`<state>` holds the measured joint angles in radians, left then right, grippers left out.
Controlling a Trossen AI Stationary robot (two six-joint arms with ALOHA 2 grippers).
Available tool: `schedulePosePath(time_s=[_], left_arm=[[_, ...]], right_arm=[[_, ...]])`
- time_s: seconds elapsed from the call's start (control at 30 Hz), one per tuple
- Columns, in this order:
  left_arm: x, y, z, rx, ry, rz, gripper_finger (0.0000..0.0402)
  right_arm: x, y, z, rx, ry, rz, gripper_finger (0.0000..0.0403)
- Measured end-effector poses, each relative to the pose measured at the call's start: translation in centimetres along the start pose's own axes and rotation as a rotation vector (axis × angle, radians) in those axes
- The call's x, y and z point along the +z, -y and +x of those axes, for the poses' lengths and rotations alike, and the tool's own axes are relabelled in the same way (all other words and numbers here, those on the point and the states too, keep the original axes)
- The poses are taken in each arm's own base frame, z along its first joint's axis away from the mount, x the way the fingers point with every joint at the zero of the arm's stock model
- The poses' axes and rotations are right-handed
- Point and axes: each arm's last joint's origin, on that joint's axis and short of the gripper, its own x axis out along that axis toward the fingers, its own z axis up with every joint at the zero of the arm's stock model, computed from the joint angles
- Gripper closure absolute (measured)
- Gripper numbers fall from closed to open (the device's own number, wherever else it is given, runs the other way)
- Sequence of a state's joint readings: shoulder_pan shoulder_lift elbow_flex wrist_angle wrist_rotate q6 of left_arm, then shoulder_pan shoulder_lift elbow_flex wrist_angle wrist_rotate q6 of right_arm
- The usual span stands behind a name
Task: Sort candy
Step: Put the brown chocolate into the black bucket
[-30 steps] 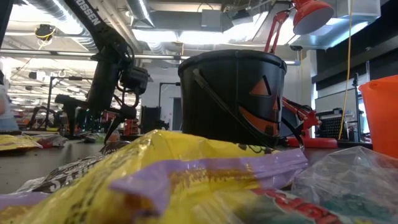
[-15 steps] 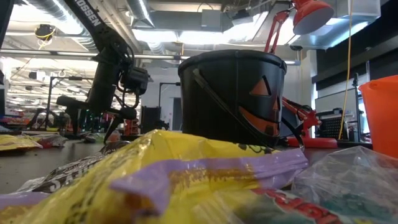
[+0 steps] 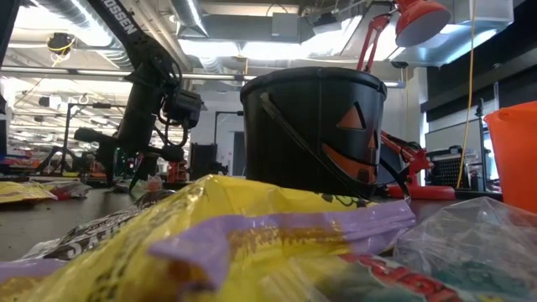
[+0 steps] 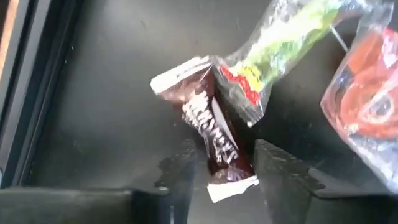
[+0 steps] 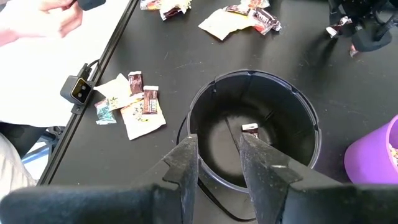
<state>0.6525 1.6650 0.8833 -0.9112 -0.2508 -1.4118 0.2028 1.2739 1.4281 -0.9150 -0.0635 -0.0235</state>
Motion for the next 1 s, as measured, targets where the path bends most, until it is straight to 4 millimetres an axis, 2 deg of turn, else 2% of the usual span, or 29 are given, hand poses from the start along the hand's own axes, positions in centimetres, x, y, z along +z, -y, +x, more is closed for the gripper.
schedulePosePath(time_s=[0.3,0.63,0.77,1.0], left_arm=[[-0.9,0.1,-0.2,-0.02,-0.12,0.024,0.0319],[-2.5,0.3,-0.7,-0.031,-0.171,0.04,0.0389],[-2.9,0.4,-1.1,-0.027,-0.228,0.051,0.0396],[-3.1,1.2,-3.1,-0.048,-0.327,0.067,0.0393]], right_arm=[[0.0,0.0,0.0,0.0,0.0,0.0,0.0286],[0.0,0.0,0.0,0.0,0.0,0.0,0.0286],[0.0,0.0,0.0,0.0,0.0,0.0,0.0286],[0.0,0.0,0.0,0.0,0.0,0.0,0.0286]])
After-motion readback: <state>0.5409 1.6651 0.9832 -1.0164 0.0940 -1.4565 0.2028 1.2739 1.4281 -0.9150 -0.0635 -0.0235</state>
